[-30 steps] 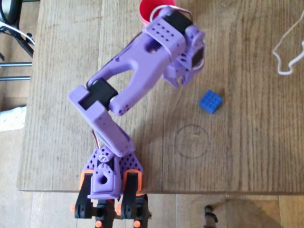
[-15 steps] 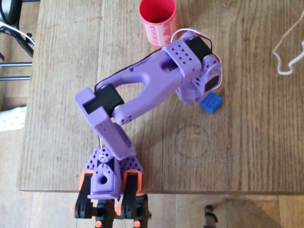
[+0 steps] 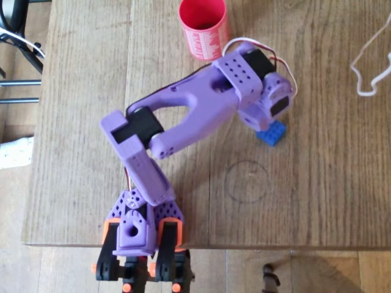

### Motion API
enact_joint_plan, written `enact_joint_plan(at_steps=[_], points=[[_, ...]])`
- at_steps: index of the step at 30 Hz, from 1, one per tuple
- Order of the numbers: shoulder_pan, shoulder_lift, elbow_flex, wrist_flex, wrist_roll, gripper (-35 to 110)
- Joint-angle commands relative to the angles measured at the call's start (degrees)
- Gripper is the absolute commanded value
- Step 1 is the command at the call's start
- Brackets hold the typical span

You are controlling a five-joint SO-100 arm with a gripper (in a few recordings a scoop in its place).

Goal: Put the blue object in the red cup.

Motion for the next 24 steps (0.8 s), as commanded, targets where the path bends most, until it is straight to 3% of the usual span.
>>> enact_joint_plan(at_steps=[1,10,13,15,24], points=[[0.5,0.4,-1.3,-0.4,-0.3,1],[0.2,1.2,-2.5,3.0,1.0,2],[0.1,1.1,-4.0,7.1,0.8,43],[-0.2,1.1,-4.7,8.1,0.3,53],[-1.1,-3.3,-6.1,8.0,-1.2,52]])
